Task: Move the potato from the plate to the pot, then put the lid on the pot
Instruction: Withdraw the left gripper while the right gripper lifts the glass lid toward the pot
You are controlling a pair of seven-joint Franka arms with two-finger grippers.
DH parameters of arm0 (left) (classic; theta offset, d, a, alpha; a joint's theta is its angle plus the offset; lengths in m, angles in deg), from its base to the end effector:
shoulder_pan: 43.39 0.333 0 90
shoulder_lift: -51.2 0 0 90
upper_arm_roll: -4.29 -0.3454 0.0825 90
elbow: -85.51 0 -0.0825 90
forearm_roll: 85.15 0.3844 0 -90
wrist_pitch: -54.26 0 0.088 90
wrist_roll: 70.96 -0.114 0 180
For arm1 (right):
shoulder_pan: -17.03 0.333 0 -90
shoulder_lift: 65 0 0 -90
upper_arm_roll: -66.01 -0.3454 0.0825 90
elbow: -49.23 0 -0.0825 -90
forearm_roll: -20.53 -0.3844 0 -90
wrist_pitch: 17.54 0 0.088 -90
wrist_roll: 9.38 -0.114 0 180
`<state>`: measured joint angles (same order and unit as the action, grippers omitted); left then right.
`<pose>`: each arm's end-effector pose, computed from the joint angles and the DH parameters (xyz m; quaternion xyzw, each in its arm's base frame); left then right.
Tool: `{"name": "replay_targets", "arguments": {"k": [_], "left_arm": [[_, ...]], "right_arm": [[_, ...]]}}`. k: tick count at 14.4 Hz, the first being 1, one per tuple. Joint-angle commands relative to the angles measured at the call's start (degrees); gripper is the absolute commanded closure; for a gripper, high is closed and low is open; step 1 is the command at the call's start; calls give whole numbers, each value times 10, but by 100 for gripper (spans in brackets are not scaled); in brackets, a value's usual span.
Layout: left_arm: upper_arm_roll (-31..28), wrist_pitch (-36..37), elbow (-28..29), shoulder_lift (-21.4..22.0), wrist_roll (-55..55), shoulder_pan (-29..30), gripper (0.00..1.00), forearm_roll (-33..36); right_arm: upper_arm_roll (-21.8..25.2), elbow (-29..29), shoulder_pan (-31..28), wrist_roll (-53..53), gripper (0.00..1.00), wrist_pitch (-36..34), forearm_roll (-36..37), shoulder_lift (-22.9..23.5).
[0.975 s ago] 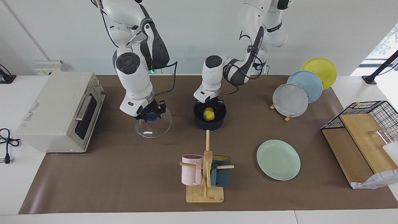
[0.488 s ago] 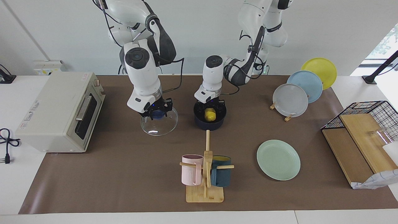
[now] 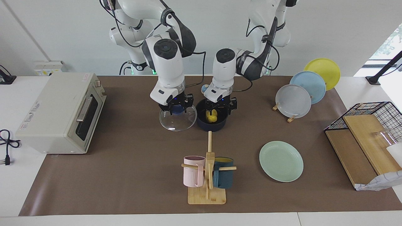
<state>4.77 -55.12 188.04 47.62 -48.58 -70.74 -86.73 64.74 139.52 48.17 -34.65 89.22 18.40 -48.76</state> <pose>0.5212 -0.2775 0.5364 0.9986 -0.0433 0.0202 0.0242 0.5532 0.3530 0.4977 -0.9982 -0.0565 0.0083 0.0193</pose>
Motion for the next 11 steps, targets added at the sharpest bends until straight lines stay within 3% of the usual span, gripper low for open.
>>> {"name": "replay_targets", "arguments": {"k": [1, 4, 6, 11], "left_arm": [[1, 64, -34, 25, -93, 80, 0, -34], [0, 130, -94, 26, -186, 171, 0, -36], [0, 144, -101, 26, -245, 224, 0, -35], [1, 160, -102, 28, -299, 280, 0, -21]], "right_arm": [[0, -11, 1, -15, 100, 10, -13, 6], [0, -7, 45, -67, 100, 34, -7, 12], [1, -14, 80, -120, 100, 48, 0, 35], [0, -6, 98, -135, 100, 59, 5, 48]]}}
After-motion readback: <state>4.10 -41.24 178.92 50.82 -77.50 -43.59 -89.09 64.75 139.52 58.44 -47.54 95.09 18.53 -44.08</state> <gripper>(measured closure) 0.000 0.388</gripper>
